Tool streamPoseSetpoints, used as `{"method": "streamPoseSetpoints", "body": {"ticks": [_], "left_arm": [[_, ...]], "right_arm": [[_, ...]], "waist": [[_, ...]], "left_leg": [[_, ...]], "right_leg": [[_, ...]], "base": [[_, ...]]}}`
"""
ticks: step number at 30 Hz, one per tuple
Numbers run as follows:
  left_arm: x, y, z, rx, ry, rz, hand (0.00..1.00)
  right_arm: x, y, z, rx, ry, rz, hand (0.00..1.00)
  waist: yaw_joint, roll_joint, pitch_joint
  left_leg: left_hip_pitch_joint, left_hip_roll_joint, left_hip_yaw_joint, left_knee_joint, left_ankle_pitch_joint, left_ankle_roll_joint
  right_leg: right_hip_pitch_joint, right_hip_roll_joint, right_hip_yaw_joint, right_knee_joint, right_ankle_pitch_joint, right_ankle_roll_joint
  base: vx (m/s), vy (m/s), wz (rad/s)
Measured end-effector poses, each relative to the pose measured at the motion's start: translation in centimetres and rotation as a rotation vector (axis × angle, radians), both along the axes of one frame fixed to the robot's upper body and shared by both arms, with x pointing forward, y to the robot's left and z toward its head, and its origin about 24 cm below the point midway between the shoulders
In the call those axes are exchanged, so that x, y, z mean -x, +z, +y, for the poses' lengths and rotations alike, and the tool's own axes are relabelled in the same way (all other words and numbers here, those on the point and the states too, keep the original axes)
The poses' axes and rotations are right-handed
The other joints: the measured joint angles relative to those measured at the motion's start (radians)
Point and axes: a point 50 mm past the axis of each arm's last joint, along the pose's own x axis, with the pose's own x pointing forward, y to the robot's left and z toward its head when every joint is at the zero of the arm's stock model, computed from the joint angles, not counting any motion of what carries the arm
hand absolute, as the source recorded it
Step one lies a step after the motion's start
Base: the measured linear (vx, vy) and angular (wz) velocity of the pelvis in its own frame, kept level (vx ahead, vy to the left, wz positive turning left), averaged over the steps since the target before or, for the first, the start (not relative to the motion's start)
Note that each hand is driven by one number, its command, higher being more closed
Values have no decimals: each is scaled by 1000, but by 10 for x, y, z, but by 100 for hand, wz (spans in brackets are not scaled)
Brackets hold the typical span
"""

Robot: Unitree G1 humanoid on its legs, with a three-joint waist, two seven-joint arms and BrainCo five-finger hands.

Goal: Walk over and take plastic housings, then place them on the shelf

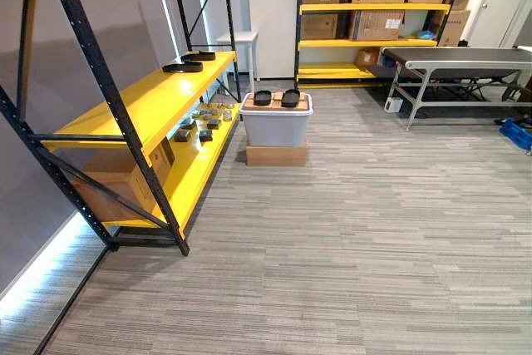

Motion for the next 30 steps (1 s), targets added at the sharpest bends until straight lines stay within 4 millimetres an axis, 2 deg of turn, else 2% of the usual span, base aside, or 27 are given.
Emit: {"method": "streamPoseSetpoints", "body": {"ticks": [4, 7, 11, 16, 30], "left_arm": [[-23, 12, 28, -79, 18, -83, 0], [-32, 18, 37, -106, 25, -130, 0], [-33, 17, 33, -73, 57, -154, 0], [-22, 15, 31, -69, 73, -133, 0], [-27, 18, 32, -78, 57, -174, 0]], "right_arm": [[-20, 14, -28, 66, -8, -63, 0], [-32, 21, -37, 97, 8, -89, 0], [-39, 22, -35, 98, 32, -103, 0], [-39, 21, -34, 88, 35, -109, 0], [-42, 20, -28, 65, 65, -125, 0]], "waist": [[-4, 12, 12], [-8, 14, 18], [-8, 13, 32], [-9, 13, 37], [-3, 13, 43]], "left_leg": [[25, 1, 17, -25, 1, -12], [32, 1, 18, -34, 1, -13], [43, 2, 23, -38, -3, -19], [62, 6, 26, -43, -11, -31], [65, 6, 42, -43, -12, -31]], "right_leg": [[29, 4, -3, -30, 9, 14], [37, 5, -5, -42, 7, 32], [48, 4, -9, -46, 0, 51], [64, 7, -25, -45, -9, 65], [64, 6, -29, -39, -10, 64]], "base": [[75, -12, -7], [50, -19, -2], [0, 0, 0], [11, -18, 2], [-20, -13, -1]]}}
